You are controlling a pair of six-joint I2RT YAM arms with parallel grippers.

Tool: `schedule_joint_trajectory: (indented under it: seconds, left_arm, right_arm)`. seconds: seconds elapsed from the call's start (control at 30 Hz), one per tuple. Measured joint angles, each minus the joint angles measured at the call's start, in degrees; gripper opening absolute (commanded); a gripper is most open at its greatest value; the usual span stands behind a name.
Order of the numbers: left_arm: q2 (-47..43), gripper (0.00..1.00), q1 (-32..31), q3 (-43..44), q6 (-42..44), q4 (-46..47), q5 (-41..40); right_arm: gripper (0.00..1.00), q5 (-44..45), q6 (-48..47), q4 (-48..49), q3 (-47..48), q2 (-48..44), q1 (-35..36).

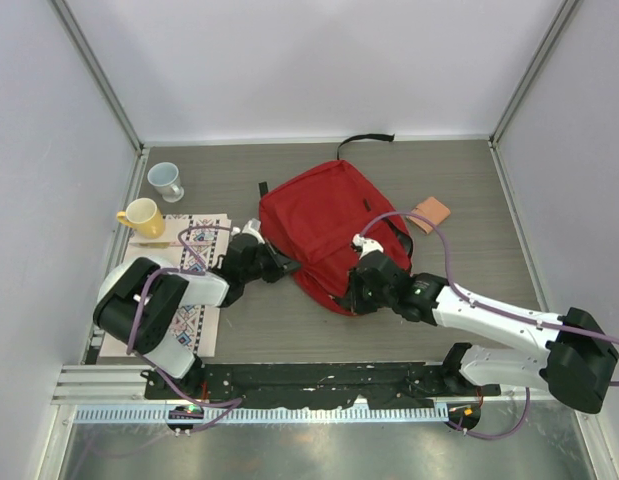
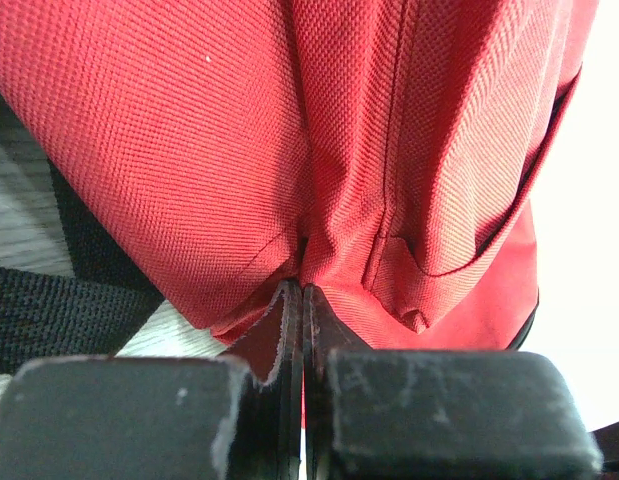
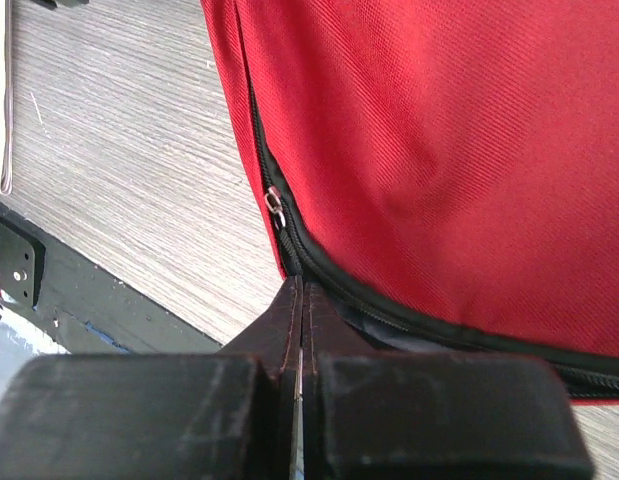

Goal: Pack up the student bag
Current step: Zip the student bag at the center of the board.

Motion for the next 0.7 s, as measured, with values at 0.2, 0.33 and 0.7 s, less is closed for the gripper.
schedule_joint_trajectory:
  seconds: [0.2,0.33,0.7]
  left_arm:
    - [-0.9,0.00,2.6,2.1,3.2,-4.2,2.3]
    - [-1.4,0.00,5.7,3.6,5.7,-7.0,4.3]
    - [-5.3,0.85,11.4,5.6,11.2,-10.6,9.4]
  right_arm:
    - [0.01,-0.6,-1.1,-2.9,-0.1,-1.9,0.0]
    - [0.01,-0.8,-1.9,-4.7,-0.1,-3.6,0.0]
    - [0.01,-0.1,-2.4,-3.9,-0.1,-3.5,0.0]
